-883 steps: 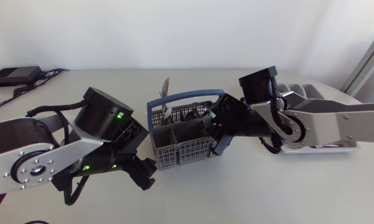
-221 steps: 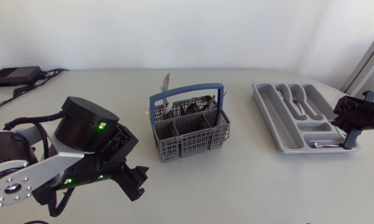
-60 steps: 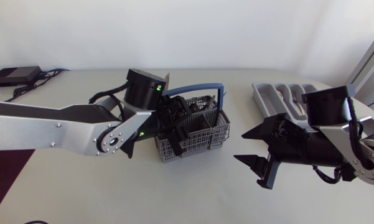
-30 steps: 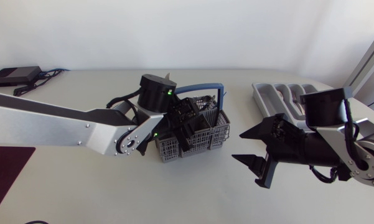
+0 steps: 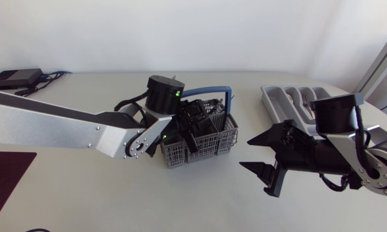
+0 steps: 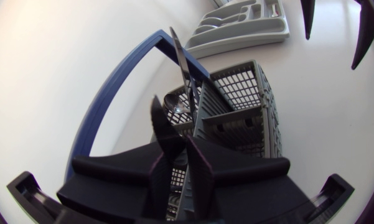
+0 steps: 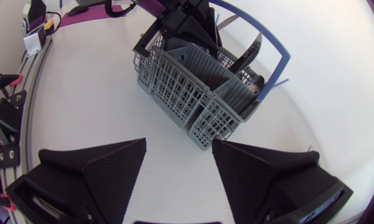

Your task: Sort the cutlery from the basket into the organizer compartments.

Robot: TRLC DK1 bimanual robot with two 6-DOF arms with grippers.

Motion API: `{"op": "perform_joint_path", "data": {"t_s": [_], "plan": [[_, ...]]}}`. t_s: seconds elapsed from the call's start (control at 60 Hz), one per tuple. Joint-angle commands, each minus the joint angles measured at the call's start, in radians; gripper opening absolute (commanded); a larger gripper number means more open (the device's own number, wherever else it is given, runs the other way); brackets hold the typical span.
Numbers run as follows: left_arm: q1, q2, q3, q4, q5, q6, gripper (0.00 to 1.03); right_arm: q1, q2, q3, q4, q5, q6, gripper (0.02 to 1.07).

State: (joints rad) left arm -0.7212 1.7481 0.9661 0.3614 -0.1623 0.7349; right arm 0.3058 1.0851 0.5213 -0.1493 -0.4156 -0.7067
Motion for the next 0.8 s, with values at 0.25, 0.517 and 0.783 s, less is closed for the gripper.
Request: {"op": "perform_joint_path", "data": {"t_s": [0.25,0.517,0.783], "plan": [[-0.024,-0.002,-0.021,0.008,-0.011,0.073,0.03,-0.004,0.006,-0.033,0.008,-0.002,-0.002,0.79],[-0.027,-0.07,-0.063,0.033,-0.014,0.11,0.03,0.007,-0.004,-0.03,-0.001,0.006,0.004,0.79],[-0.027,-0.085,-0.083,0.054,-0.028,0.136,0.03,0.03,-0.01,-0.03,-0.006,0.011,0.023,0.79]]}}
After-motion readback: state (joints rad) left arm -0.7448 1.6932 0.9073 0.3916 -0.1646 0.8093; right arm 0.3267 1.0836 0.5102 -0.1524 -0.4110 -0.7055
